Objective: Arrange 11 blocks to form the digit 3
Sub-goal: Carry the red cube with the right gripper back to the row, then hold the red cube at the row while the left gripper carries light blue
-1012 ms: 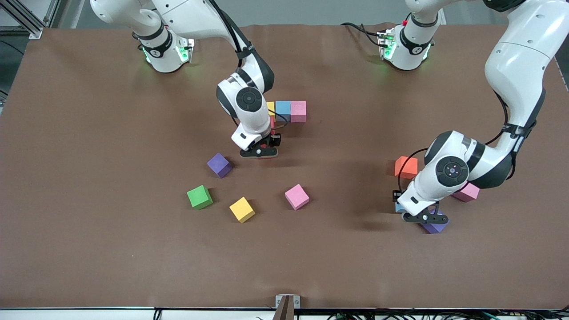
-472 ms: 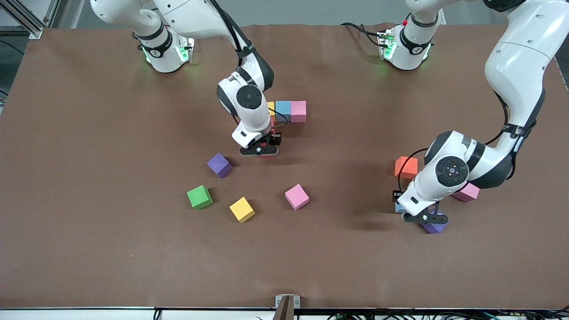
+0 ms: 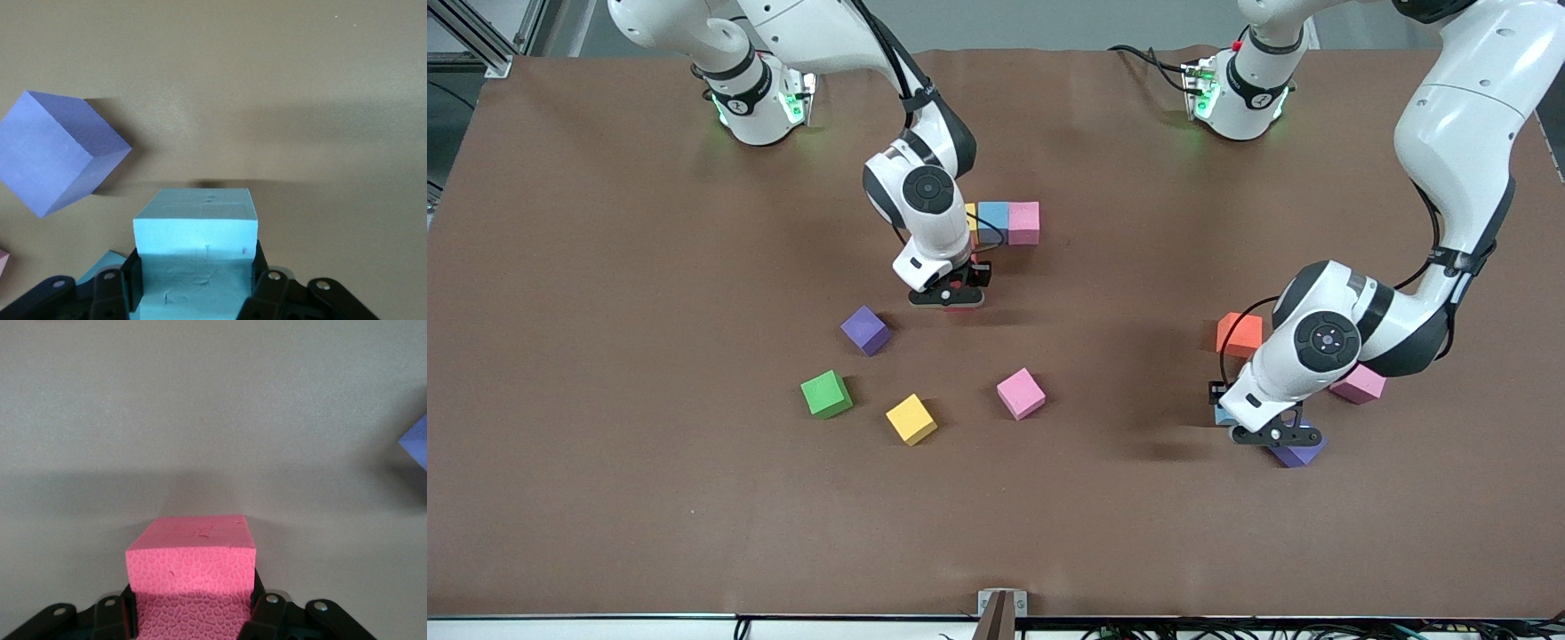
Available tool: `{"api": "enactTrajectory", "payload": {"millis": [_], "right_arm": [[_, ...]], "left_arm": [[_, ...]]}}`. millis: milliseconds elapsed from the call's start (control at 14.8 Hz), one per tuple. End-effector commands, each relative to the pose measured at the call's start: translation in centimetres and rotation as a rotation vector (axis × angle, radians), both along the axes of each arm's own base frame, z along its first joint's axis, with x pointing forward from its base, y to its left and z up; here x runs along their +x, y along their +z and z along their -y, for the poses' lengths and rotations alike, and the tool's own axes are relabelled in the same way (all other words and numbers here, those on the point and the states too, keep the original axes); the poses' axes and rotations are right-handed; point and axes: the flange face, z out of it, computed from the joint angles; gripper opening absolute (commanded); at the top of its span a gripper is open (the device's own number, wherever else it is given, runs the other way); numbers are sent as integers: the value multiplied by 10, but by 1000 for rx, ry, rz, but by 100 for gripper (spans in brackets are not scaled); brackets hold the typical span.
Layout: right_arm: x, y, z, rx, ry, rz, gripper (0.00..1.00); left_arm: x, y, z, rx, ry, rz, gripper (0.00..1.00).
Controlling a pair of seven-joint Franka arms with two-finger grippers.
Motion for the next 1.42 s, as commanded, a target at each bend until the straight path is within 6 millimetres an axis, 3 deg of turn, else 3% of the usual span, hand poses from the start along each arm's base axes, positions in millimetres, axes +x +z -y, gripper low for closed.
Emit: {"api": "enactTrajectory", "payload": {"millis": [0,270,540,1012,1349], "right_arm": [[-16,7,3,2,-6,-10,1],[-19,5,2,-1,-8,-13,1],[-19,4,2,-2,-12,-13,1],[-21,3,1,-4,-25,-16,2],[-25,4,-3,-6,-24,-20,2]], "left_arm": [[-4,12,13,3,37,9,46],[-14,23,52,-31,203,32,47],[-20,28,70,-52,345,41,47],[-44,33,103,-82,744,37,49],[-64,26,121,-71,1064,24,49]]}}
